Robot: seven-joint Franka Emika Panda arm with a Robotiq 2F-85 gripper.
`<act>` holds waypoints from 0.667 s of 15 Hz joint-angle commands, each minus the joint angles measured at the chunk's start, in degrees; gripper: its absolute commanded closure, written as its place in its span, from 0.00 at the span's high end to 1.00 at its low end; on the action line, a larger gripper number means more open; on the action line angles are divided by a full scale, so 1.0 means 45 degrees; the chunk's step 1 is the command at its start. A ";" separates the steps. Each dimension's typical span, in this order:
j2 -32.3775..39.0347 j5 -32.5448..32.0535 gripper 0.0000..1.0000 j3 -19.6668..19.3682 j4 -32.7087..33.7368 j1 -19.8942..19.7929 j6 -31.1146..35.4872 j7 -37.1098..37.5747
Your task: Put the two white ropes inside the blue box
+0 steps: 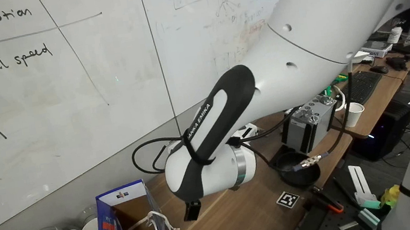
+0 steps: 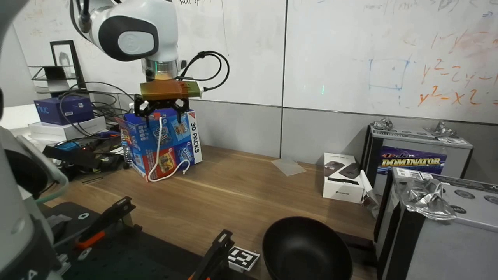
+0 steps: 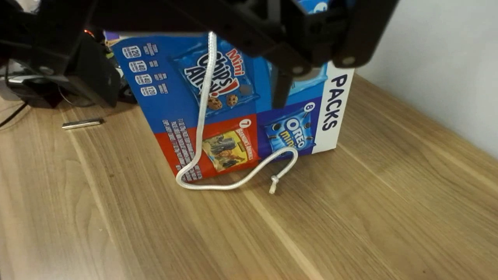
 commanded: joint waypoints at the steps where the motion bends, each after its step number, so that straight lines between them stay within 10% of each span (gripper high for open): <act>1: 0.1027 0.1470 1.00 0.0592 0.1328 -0.0377 -0.0145 -0.1482; 10: 0.3296 0.2333 1.00 0.1038 0.3048 -0.1021 -0.0225 -0.3108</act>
